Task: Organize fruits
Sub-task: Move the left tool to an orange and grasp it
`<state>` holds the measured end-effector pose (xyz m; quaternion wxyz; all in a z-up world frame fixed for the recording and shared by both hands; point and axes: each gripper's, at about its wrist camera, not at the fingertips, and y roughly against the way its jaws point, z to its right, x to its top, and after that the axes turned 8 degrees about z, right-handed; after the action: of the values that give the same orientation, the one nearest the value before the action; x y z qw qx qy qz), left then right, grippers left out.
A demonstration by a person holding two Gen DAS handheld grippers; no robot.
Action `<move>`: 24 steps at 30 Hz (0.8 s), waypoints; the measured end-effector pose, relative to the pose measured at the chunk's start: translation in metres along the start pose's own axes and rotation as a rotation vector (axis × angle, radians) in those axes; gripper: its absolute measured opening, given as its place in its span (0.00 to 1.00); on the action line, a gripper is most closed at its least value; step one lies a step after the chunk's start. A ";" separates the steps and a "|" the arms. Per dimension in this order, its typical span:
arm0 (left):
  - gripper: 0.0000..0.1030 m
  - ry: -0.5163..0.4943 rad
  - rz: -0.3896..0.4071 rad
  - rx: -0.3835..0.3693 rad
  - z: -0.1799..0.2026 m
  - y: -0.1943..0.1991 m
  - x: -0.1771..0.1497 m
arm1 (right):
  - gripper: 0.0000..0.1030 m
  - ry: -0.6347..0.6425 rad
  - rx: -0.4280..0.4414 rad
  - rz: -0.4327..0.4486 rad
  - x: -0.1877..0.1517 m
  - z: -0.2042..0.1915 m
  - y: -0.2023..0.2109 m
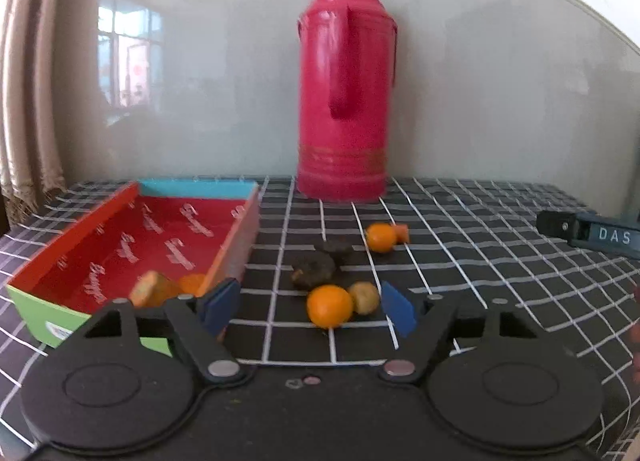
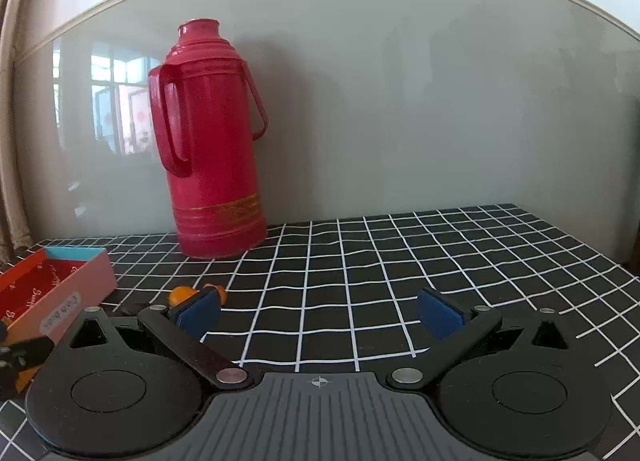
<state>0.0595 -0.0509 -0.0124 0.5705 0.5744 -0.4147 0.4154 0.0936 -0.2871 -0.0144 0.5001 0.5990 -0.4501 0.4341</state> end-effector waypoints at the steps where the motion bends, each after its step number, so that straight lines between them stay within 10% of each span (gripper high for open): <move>1: 0.67 0.000 -0.011 -0.003 0.001 -0.003 -0.001 | 1.00 -0.003 0.001 -0.003 0.000 0.000 -0.001; 24: 0.23 -0.012 -0.179 0.000 0.013 -0.061 -0.009 | 1.00 -0.035 -0.004 -0.012 -0.003 0.016 -0.007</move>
<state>0.1147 -0.0637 -0.0400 0.6030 0.6116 -0.3650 0.3592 0.1009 -0.3023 -0.0203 0.4957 0.6084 -0.4560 0.4197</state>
